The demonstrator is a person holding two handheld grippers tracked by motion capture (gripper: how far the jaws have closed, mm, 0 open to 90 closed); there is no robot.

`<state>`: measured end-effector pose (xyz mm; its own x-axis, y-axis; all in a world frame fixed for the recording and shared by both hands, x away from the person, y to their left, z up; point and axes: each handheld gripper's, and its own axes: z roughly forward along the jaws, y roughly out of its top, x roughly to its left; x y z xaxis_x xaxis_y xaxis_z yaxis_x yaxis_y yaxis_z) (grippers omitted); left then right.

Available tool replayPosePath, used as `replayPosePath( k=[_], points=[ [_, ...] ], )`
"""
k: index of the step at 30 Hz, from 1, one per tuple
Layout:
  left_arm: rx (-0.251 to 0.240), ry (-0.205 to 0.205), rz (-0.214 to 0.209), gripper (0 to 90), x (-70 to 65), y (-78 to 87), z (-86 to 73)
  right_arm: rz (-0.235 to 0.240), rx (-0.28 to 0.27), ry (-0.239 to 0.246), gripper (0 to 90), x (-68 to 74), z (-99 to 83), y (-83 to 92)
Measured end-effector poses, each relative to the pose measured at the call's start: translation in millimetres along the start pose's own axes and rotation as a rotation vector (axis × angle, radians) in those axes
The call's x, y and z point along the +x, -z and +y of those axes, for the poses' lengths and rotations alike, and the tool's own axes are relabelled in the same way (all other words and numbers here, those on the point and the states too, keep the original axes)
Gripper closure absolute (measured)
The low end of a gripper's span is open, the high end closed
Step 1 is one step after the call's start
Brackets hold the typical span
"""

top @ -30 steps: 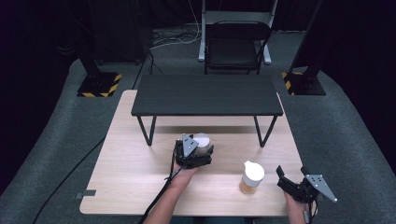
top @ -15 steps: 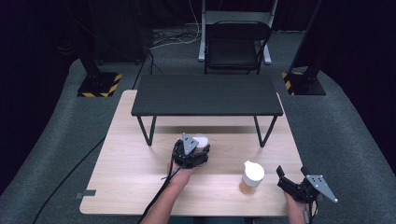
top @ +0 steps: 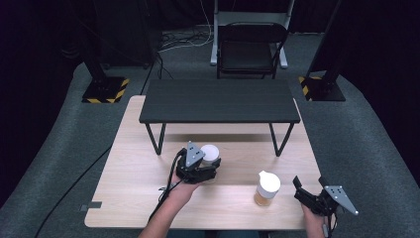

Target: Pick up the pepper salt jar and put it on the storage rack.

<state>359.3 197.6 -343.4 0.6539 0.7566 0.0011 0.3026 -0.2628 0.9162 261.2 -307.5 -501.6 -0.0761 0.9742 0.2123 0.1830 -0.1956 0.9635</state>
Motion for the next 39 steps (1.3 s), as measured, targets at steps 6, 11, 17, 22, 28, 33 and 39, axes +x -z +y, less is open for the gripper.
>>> replayPosePath(
  k=[6, 11, 17, 22, 28, 33, 39],
  points=[
    [-0.046, -0.006, -0.059, 33.7, 5.7, 17.3, 15.3, -0.005, 0.000, 0.006, 0.0, 1.9, 0.0, 0.1],
    [-0.067, -0.021, -0.066, 33.7, 4.5, 28.9, 29.7, -0.006, 0.000, 0.003, 0.0, 1.6, -0.1, 0.1],
    [-0.085, -0.017, -0.054, 33.7, 2.4, 38.1, 37.6, -0.006, 0.001, 0.001, 0.0, 1.5, 0.1, 0.1],
    [-0.093, -0.001, -0.047, 33.7, 4.5, 41.5, 42.2, -0.010, -0.004, -0.010, 0.0, 1.1, -0.7, 0.4],
    [-0.105, 0.001, -0.028, 33.7, 6.6, 44.4, 53.1, -0.007, -0.008, -0.019, 0.0, 0.0, -1.2, 0.8],
    [-0.114, 0.001, -0.011, 33.7, 6.9, 44.3, 64.0, -0.005, -0.008, -0.021, 0.0, -0.7, -1.3, 0.8],
    [-0.116, -0.004, 0.011, 33.7, 6.9, 42.1, 79.4, 0.011, -0.008, -0.023, 0.0, -3.5, -1.4, 1.0]
  ],
)
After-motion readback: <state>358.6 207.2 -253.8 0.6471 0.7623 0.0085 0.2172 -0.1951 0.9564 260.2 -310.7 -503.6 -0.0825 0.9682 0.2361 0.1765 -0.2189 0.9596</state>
